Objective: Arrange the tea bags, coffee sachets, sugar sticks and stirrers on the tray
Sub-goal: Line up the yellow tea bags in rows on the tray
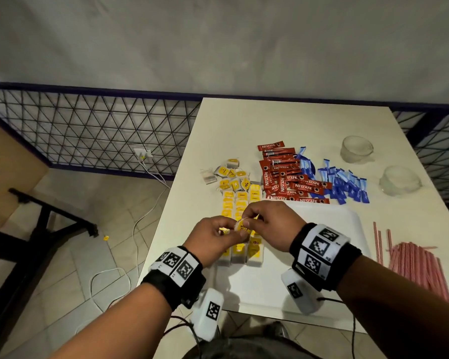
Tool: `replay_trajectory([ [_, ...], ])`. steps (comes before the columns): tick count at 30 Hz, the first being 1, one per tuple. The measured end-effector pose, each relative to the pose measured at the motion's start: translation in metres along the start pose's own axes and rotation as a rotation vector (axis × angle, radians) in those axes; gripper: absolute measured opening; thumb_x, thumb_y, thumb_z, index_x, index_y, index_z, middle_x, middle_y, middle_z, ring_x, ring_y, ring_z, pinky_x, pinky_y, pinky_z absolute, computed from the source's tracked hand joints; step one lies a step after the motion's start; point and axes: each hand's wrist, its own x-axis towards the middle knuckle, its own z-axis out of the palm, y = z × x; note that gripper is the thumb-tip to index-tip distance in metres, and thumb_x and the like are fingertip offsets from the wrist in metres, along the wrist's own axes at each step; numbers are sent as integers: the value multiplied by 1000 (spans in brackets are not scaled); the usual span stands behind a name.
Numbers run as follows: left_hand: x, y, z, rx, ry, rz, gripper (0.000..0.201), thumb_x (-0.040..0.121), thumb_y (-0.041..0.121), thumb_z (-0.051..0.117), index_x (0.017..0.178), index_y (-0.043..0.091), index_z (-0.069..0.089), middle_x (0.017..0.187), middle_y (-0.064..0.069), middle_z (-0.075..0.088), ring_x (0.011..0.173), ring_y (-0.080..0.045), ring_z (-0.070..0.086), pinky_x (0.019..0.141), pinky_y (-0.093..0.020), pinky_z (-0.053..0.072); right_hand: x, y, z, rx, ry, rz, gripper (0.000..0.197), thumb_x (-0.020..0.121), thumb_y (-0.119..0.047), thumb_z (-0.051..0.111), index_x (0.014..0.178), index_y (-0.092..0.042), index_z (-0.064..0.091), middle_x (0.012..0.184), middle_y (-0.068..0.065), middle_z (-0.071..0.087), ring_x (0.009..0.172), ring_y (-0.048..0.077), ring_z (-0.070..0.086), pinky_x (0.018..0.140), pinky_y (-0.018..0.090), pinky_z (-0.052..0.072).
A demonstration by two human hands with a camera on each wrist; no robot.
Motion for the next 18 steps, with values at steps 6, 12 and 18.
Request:
replay_trajectory([
  [6,7,8,4,-60,135,66,21,76,32,75,79,12,73,74,-8,67,67,-15,57,73,-37,48,-8,8,0,235,72,67,4,87,-28,65,84,-26,63,81,-3,64,68,12,54,67,28,44],
  [12,11,2,13,-22,184,-20,8,83,19,75,80,12,74,78,-7,69,68,-9,59,73,-29,49,-21,34,24,500,126,235,14,89,-17,66,77,-15,61,63,0,55,57,10,52,57,27,46],
  [18,-3,-38,-7,301,248,-256,9,86,21,66,81,21,74,74,12,68,53,-2,51,45,-15,35,-37,70,66,576,11,541,12,87,-7,64,79,-15,60,49,-5,59,49,14,52,54,28,45],
])
